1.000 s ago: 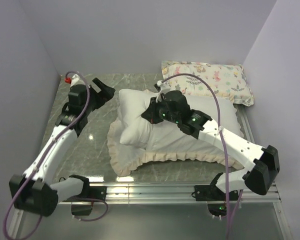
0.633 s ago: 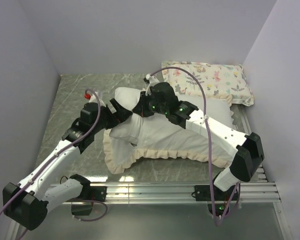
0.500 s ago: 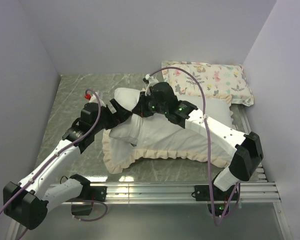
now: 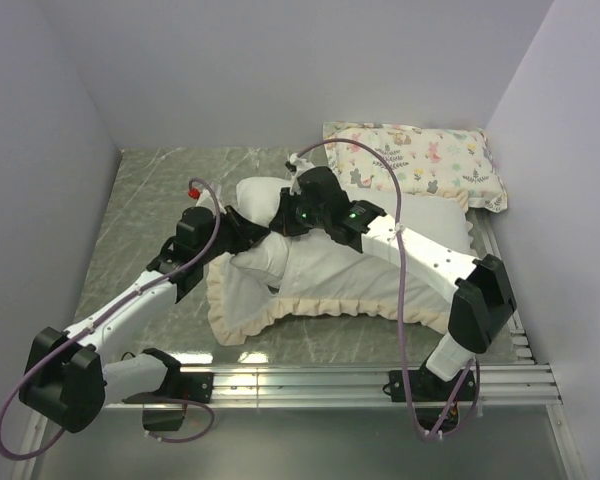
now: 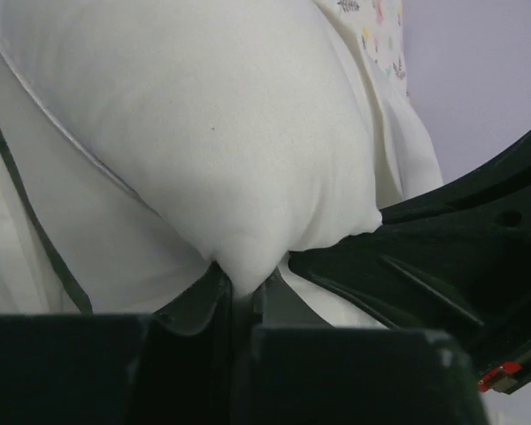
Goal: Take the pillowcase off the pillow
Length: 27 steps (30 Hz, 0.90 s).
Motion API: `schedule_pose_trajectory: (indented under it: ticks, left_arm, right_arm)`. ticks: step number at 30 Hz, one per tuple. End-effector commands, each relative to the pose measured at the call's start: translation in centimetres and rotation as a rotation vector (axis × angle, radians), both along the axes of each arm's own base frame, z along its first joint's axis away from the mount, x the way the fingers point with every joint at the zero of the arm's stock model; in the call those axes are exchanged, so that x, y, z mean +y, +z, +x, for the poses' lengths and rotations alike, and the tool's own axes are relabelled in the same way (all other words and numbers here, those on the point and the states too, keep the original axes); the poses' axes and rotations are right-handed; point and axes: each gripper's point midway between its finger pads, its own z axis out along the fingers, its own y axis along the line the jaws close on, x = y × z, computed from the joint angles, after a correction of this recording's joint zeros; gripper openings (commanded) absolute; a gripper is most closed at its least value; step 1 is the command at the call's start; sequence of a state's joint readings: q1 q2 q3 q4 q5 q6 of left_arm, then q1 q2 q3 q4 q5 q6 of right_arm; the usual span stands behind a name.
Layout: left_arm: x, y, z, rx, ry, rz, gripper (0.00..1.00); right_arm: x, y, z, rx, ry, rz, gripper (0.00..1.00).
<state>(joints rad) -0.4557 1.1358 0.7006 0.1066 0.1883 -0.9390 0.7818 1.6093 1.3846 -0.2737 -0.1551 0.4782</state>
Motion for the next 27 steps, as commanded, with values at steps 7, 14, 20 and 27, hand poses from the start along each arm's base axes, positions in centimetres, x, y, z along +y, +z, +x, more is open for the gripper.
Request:
schedule_pose_trajectory:
  ticks: [7, 14, 20, 27]
  left_arm:
    - [1.8, -1.9, 0.2, 0.090, 0.169, 0.036, 0.00]
    - [5.5, -1.9, 0.4, 0.098, 0.365, 0.068, 0.00]
    - [8.1, -0.1, 0.3, 0.068, 0.479, 0.093, 0.00]
    - [9.6, 0.8, 0.9, 0.056, 0.486, 0.104, 0.00]
  right_arm:
    - [3.4, 10.2, -1.8, -0.173, 0.125, 0.189, 0.24]
    - [-4.5, 10.9, -1.7, -0.274, -0.108, 0.022, 0.74]
    - [-12.3, 4.4, -3.2, -0.246, -0.279, -0.179, 0.80]
    - [-15.6, -2.3, -3.3, -0.173, -0.342, -0.259, 0.84]
